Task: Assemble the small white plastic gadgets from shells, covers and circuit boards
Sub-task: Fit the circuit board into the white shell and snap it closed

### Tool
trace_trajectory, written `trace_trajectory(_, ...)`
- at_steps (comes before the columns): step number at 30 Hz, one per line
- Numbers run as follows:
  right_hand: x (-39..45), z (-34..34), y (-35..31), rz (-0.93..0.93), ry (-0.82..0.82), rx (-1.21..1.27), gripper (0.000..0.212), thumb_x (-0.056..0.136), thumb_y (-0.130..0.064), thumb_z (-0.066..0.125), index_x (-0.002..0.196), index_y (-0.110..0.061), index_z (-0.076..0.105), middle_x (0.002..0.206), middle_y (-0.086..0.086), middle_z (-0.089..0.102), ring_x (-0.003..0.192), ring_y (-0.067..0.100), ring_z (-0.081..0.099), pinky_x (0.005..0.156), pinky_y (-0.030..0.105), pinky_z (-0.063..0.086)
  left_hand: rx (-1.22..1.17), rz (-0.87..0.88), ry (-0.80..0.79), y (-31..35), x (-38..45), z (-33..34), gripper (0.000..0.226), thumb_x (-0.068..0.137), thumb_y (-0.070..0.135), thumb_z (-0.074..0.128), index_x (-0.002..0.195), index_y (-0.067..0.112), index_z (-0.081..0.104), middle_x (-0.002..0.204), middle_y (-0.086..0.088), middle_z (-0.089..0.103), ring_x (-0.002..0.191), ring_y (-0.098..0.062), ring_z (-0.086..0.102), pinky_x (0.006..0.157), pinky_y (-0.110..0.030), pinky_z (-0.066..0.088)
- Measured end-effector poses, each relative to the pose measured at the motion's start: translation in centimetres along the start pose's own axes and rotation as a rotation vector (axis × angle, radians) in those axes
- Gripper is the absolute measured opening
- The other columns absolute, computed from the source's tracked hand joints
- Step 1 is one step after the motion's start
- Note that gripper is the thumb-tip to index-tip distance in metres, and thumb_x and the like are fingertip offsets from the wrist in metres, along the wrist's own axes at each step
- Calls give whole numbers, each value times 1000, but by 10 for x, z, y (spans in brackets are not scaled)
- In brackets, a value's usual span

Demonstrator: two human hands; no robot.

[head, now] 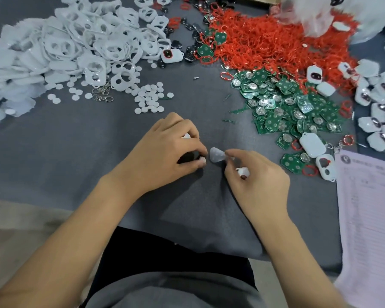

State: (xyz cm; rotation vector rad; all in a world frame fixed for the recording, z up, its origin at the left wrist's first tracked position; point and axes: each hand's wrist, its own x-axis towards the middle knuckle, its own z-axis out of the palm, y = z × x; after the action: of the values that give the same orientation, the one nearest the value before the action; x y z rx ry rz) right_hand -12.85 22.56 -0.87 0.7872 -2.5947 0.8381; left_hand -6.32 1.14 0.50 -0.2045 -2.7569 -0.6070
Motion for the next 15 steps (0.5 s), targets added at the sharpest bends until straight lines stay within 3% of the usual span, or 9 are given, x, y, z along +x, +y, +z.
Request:
trace_trajectory(4,-1,-4,-1,55,23,49,20,89,-25,80,108,-29,77,82,-12,72,73,8,65,58,30,49,-25,-80,96,-3,2,-5,20,96,37,73,109,22,76,102,4,62,99,-23,52,94,-39,45)
trace_trajectory(7,1,-9,1,180,69,140,11,96,-36,67,105,-32,73,70,-17,59,71,5,56,61,26,39,-23,-186,98,-8,0,-7,21,99,34,68,117,24,73,107,5,60,103,-22,53,97,-42,45)
trace_trajectory(11,8,-8,8,327,-45,133,11,101,-34,61,100,-31,71,84,-12,69,83,14,62,67,32,41,13,-250,76,-11,-7,-4,28,94,39,71,115,21,76,109,5,64,107,-23,55,95,-47,47)
trace_trajectory(15,9,-3,2,283,-10,21,13,102,-24,60,104,-22,73,96,-1,66,98,25,56,70,30,32,90,-342,102,1,-14,-4,41,87,57,68,104,21,76,96,4,64,100,-23,55,86,-43,46)
